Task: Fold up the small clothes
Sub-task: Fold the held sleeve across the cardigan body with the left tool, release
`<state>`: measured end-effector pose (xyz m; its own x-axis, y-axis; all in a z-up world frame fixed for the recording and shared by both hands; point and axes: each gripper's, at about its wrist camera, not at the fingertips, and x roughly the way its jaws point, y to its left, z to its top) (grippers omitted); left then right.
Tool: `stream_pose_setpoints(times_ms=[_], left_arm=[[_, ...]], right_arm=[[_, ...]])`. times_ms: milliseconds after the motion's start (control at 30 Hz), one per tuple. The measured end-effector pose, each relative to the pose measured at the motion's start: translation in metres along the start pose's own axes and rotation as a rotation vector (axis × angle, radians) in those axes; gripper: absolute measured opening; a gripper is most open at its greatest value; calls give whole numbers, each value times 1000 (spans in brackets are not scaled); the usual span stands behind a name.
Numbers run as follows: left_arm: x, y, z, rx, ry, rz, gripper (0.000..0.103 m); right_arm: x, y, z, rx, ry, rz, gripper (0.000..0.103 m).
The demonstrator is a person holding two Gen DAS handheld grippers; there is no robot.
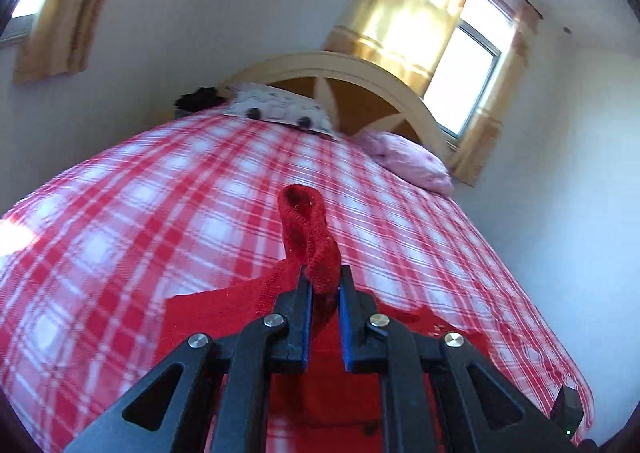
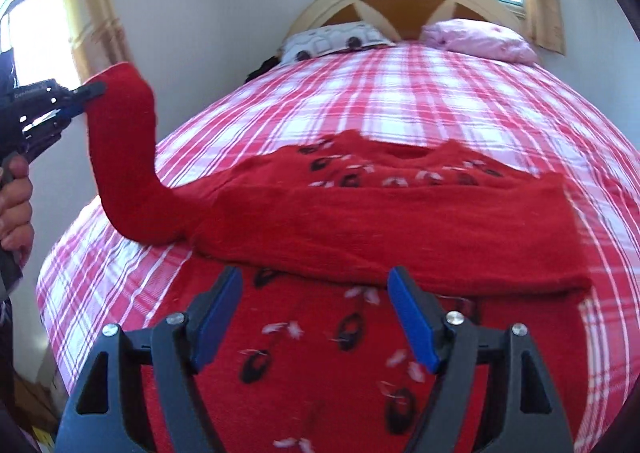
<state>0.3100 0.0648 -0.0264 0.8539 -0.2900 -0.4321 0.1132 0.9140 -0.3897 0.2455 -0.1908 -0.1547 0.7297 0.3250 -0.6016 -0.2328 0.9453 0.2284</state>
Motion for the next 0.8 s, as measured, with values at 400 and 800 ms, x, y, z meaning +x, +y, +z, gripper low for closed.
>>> stream_pose_setpoints(times_ms=[400, 800], left_arm=[[114, -113, -87, 113, 190, -103, 11], [94, -107, -103, 256, 166, -102, 67]], right_arm=[[-34, -76, -17, 156, -40, -67, 80], [-40, -100, -22, 238, -23, -73, 80]])
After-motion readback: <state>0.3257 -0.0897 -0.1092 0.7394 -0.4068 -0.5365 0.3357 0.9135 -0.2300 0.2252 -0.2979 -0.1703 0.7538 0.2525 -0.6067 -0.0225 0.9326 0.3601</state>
